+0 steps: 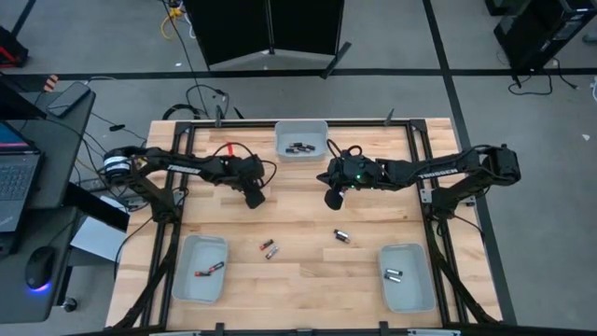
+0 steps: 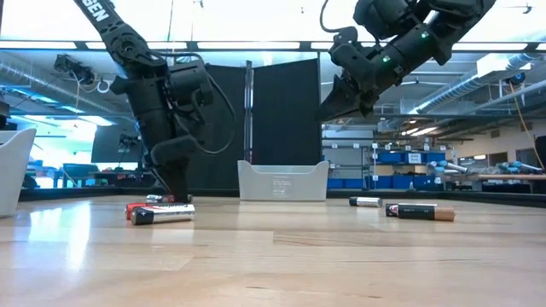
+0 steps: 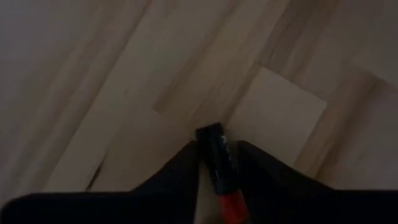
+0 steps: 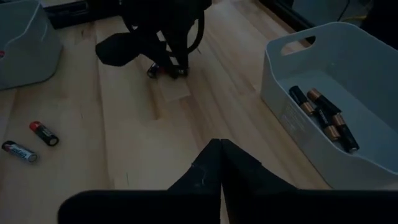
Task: Sort batteries
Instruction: Put the red battery into the bottom left gray bin
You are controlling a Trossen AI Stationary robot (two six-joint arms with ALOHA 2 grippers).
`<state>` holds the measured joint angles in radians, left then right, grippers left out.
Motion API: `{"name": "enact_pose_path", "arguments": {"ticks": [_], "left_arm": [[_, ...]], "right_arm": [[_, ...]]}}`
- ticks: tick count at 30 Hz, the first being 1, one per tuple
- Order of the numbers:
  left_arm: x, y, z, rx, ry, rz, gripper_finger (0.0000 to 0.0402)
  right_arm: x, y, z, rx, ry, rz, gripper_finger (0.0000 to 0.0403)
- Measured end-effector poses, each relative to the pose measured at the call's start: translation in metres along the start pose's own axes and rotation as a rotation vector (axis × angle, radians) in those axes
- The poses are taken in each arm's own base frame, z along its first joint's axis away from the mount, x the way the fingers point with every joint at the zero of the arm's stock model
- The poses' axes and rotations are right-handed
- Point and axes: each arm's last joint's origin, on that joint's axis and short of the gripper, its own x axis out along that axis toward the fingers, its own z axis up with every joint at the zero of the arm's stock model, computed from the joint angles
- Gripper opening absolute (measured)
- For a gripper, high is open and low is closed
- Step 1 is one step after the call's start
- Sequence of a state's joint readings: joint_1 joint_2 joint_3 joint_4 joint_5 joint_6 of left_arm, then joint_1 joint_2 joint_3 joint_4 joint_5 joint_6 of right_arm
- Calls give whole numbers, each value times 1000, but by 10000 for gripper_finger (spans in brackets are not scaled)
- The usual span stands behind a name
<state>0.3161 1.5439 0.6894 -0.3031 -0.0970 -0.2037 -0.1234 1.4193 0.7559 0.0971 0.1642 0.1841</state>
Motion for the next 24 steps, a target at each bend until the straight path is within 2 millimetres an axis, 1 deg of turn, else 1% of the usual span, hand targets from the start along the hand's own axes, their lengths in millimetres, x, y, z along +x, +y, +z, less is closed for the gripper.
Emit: {"name": "enact_pose_path", "arguments": {"ticks": [4,6,9,11,13,15,17,20,24], "left_arm": [[-3,-2,6,52,-3,-23,44],[-6,-4,16,75,-41,-32,42],[-17,-11,34,130,-101,-43,42],[-25,-16,44,173,-111,-49,42],[-36,-26,54,227,-127,-62,42],[-48,-37,59,276,-109,-86,42],[-60,-50,58,333,-43,-108,42],[-81,-75,50,443,52,-129,42],[-108,-106,29,531,120,-164,42]], "right_arm": [[0,1,0,-2,1,3,15],[0,2,0,-7,1,7,19],[-1,4,-1,-10,1,11,17],[-1,4,-1,-12,2,12,12],[-1,5,-1,-13,0,6,10],[-1,5,-1,-14,2,3,11],[-1,5,-1,-12,5,4,16],[-1,6,-2,-10,5,14,16],[-2,11,-1,-15,-12,32,10]]}}
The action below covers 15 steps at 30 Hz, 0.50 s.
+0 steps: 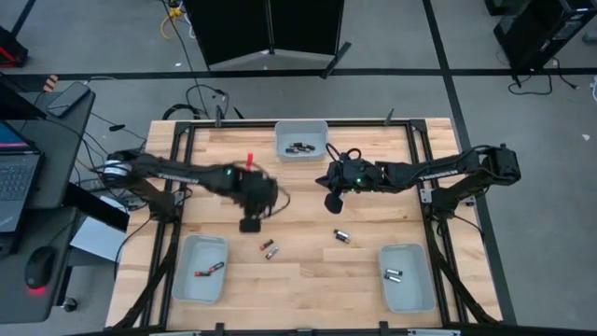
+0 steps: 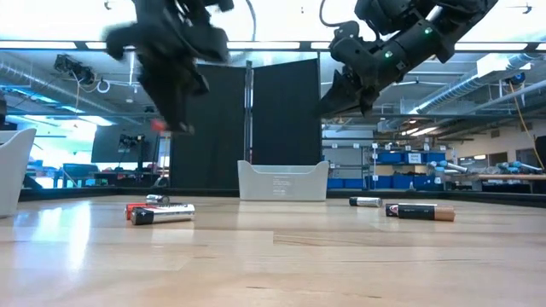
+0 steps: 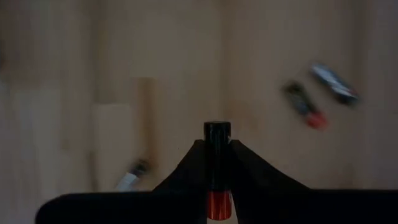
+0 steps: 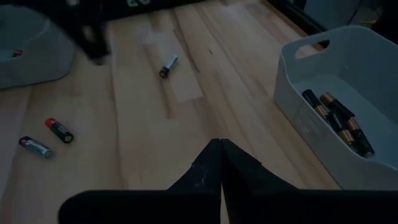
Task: Sort batteries
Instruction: Put the red battery into the bottom left gray bin
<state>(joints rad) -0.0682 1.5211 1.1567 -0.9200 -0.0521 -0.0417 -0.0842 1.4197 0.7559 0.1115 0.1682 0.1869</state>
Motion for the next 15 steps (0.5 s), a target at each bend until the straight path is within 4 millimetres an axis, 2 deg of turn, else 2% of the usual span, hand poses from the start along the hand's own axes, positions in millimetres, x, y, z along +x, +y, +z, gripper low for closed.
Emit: {"name": "enact_pose_path", "arguments": {"ticks": [4,9,15], "left_arm": [[-17,-43,-13,13,6,-40,42],[-35,-94,-39,-8,21,-45,42],[-39,-144,-79,-92,80,-53,42]], "right_arm": [[-1,5,2,-8,-30,4,13],[-2,10,5,-7,-66,19,15],[-3,15,5,-13,-80,37,11]]}}
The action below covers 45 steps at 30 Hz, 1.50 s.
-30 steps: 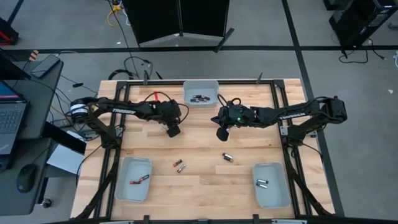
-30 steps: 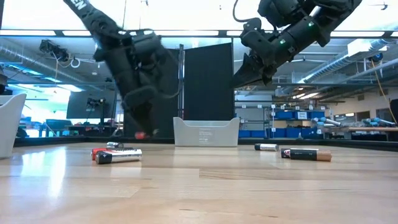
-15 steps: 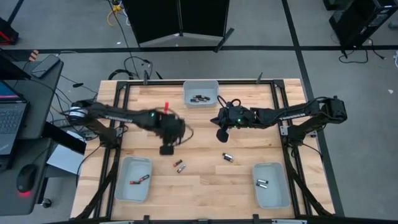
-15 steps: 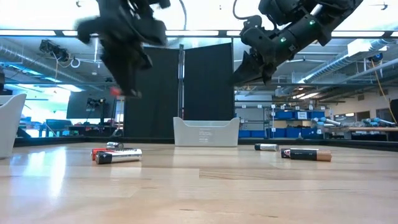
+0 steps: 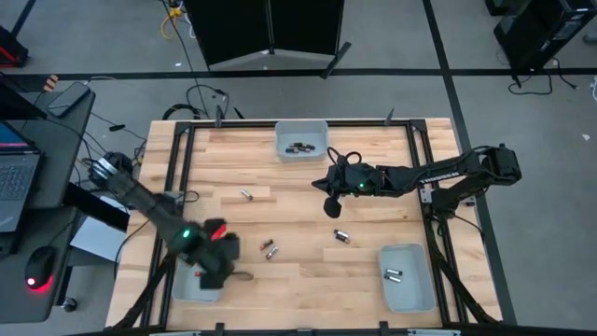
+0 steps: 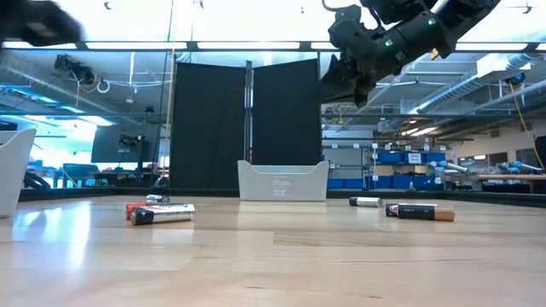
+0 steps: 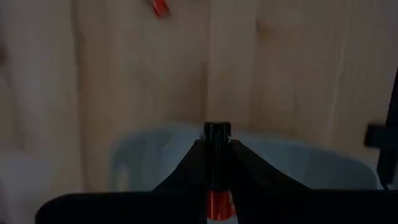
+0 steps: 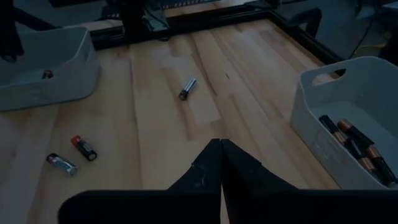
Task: Sort batteries
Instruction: Put the red battery into the bottom left gray bin, then put the silver battery into the bottom right gray bin
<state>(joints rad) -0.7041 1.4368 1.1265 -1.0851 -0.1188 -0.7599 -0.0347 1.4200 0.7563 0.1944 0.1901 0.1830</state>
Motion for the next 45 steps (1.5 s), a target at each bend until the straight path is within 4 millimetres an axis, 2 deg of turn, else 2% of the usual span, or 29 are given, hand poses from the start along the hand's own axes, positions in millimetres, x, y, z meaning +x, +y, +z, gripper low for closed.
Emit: {"name": "enact_pose_path", "arguments": {"ticks": [5,8,12,18,23,30,35,39,45], "left_arm": [[14,-20,-41,-59,43,38,42],[28,-19,-60,-86,69,81,42],[52,-15,-72,-110,68,80,42],[76,-7,-82,-106,72,49,42],[78,-6,-83,-108,87,38,44],[71,-12,-76,-123,97,-9,134],[65,-14,-73,-63,81,4,153],[65,-12,-66,-34,16,24,127],[60,-10,-48,-9,-109,-45,16]], "right_arm": [[-1,5,0,1,-5,16,17],[-2,9,1,0,-20,30,12],[-3,13,3,1,-50,48,11],[-4,20,4,-1,-76,72,15],[-5,23,4,-4,-78,80,14],[-5,23,4,-4,-76,79,38],[-5,21,2,-16,-59,60,64],[-4,14,-5,-4,30,22,85],[-2,-6,-28,103,277,-97,83]]}}
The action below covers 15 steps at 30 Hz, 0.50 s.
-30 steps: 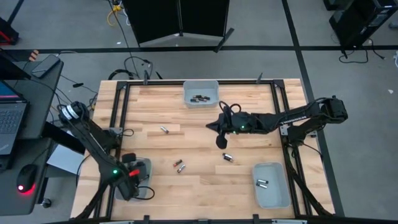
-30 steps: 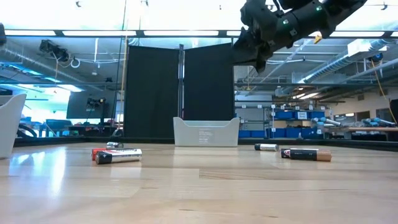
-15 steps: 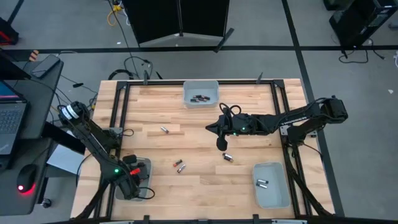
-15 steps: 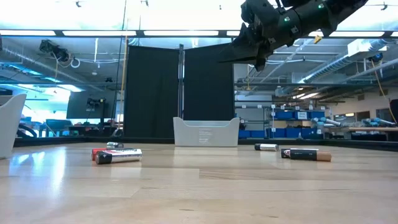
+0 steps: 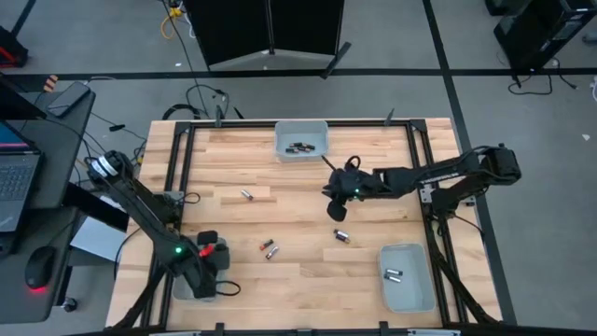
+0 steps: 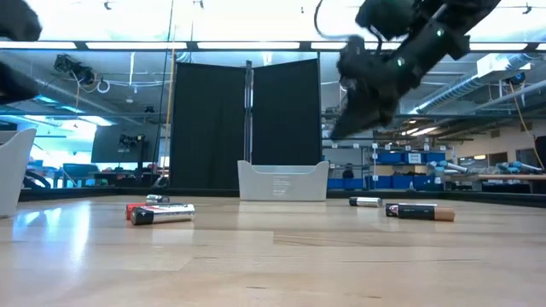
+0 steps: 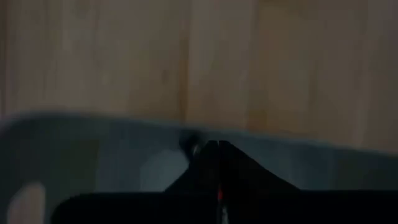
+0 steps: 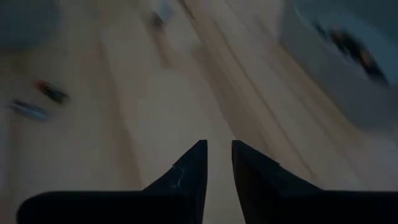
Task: Sort batteries
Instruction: Put the silver battery into the bottom right gray bin
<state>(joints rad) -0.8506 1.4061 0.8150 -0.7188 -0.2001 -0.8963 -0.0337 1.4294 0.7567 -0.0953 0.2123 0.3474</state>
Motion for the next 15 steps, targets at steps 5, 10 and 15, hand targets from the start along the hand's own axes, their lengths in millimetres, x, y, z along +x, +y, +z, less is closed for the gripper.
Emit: {"name": "enact_pose_path", "arguments": {"ticks": [5,10,15], "left_arm": [[-15,6,19,36,-200,-39,11],[-32,12,37,81,-388,-59,4],[-38,19,44,94,-431,-56,4]], "right_arm": [[14,-12,-17,29,162,-102,72],[34,-17,-31,20,255,-157,83],[49,-24,-42,28,308,-217,106]]}}
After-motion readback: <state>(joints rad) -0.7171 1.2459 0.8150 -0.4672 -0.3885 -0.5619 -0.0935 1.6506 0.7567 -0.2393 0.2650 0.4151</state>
